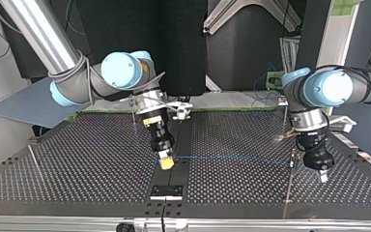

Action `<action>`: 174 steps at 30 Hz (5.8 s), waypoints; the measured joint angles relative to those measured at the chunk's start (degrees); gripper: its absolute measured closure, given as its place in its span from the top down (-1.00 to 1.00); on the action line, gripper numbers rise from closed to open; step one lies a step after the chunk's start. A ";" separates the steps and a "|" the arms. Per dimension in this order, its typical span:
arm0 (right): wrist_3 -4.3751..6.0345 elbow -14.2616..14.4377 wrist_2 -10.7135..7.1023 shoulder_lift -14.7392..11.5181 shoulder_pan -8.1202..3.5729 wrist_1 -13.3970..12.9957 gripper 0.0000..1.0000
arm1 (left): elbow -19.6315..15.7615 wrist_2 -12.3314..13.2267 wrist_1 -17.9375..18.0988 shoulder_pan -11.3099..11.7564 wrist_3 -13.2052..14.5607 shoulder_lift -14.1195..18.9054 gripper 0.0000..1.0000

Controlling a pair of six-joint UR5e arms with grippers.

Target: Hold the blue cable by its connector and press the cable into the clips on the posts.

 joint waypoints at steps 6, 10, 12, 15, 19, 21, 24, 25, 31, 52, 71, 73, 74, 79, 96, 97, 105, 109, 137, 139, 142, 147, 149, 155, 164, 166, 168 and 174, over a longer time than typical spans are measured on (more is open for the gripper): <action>0.24 -3.22 -0.96 1.36 -0.14 1.77 -1.00 | 0.27 0.38 0.14 0.15 0.00 -1.01 -0.98; 0.33 -5.19 -1.06 2.32 -0.15 2.99 -1.00 | 0.50 0.96 0.32 0.17 -0.10 -1.79 -0.98; 0.34 -5.70 -1.06 2.61 -0.16 3.33 -1.00 | 0.77 1.16 0.49 0.19 -0.19 -1.92 -0.98; 0.35 -5.98 -1.06 2.86 -0.18 3.59 -1.00 | 1.48 1.22 0.61 0.24 -0.49 -2.00 -0.98; 0.35 -6.06 -1.02 3.28 -0.20 3.87 -1.00 | 2.19 1.22 0.62 0.27 -0.87 -2.02 -0.98; 0.36 -6.07 -0.99 3.52 -0.19 4.04 -1.00 | 2.33 1.17 0.65 0.34 -1.04 -2.09 -0.98; 0.36 -6.08 -0.98 3.74 -0.16 4.29 -1.00 | 2.74 1.29 0.54 0.41 -1.41 -2.81 -0.98; 0.35 -6.07 -0.97 3.77 -0.13 4.39 -1.00 | 2.93 1.38 0.41 0.42 -1.52 -3.16 -0.98; 0.36 -6.07 -0.96 3.88 0.00 4.82 -1.00 | 3.50 2.44 -0.05 0.43 -1.88 -4.64 -0.29; 0.31 -6.07 -0.96 4.01 0.03 5.56 -1.00 | 3.55 -0.72 -6.41 -0.34 -1.37 -4.55 1.00; 0.19 -6.07 -0.96 4.01 0.29 6.25 -1.00 | -3.15 1.83 -7.63 -1.99 -5.91 1.94 1.00; 0.19 -6.08 -0.96 4.01 0.31 6.34 -1.00 | -4.35 2.00 -7.99 -2.07 -6.10 3.15 1.00; 0.18 -6.07 -0.96 4.01 0.33 6.39 -1.00 | -4.89 2.05 -8.33 -2.09 -5.99 3.62 1.00; 0.06 -6.07 -0.97 4.01 0.36 6.62 -1.00 | -7.40 2.31 -10.87 -2.23 -4.85 5.67 1.00; -0.17 -6.07 -0.96 4.01 0.47 6.68 -1.00 | -11.53 8.11 -11.79 -2.72 -5.92 12.35 1.00; -0.17 -6.07 -0.96 4.01 0.47 6.67 -1.00 | -11.59 8.52 -11.80 -2.74 -6.28 12.54 1.00; -0.17 -6.07 -0.96 4.01 0.28 6.64 -1.00 | -11.72 8.27 -12.25 -2.52 -6.62 13.54 1.00; -0.17 -6.07 -0.97 4.01 0.15 6.64 -1.00 | -11.71 7.21 -12.51 -2.36 -6.38 13.96 1.00; -0.17 -6.08 -1.14 4.01 0.00 6.67 -1.00 | -6.36 8.46 -26.71 -2.51 6.31 18.10 1.00; -0.17 -6.08 -1.14 4.00 0.00 6.63 -1.00 | -6.22 8.48 -27.84 -2.49 7.42 17.90 1.00; -0.19 -6.08 -1.14 4.00 -0.01 6.59 -1.00 | -5.82 8.72 -29.56 -2.36 9.10 17.68 1.00; -0.18 -6.07 -1.14 4.00 -0.01 6.62 -1.00 | -5.23 10.09 -32.20 -2.16 10.30 16.91 1.00; -0.18 -6.07 -1.14 4.01 -0.02 6.61 -1.00 | -5.06 10.61 -33.24 -2.08 10.46 16.74 1.00; -0.17 -6.07 -1.19 4.01 -0.04 6.61 -1.00 | -3.92 11.58 -34.39 -1.87 11.31 16.65 1.00; -0.17 -6.07 -1.21 4.01 -0.04 6.61 -1.00 | -1.73 12.03 -33.67 -1.69 12.32 16.68 1.00; -0.17 -6.07 -1.22 4.01 -0.05 6.65 -1.00 | -1.66 12.38 -33.57 -1.68 12.23 16.68 1.00; -0.17 -6.07 -1.22 4.01 -0.05 6.69 -1.00 | -1.65 12.64 -33.52 -1.67 11.96 16.68 1.00; -0.15 -6.07 -1.22 4.01 -0.06 6.70 -1.00 | -1.64 12.53 -33.49 -1.57 11.33 16.62 1.00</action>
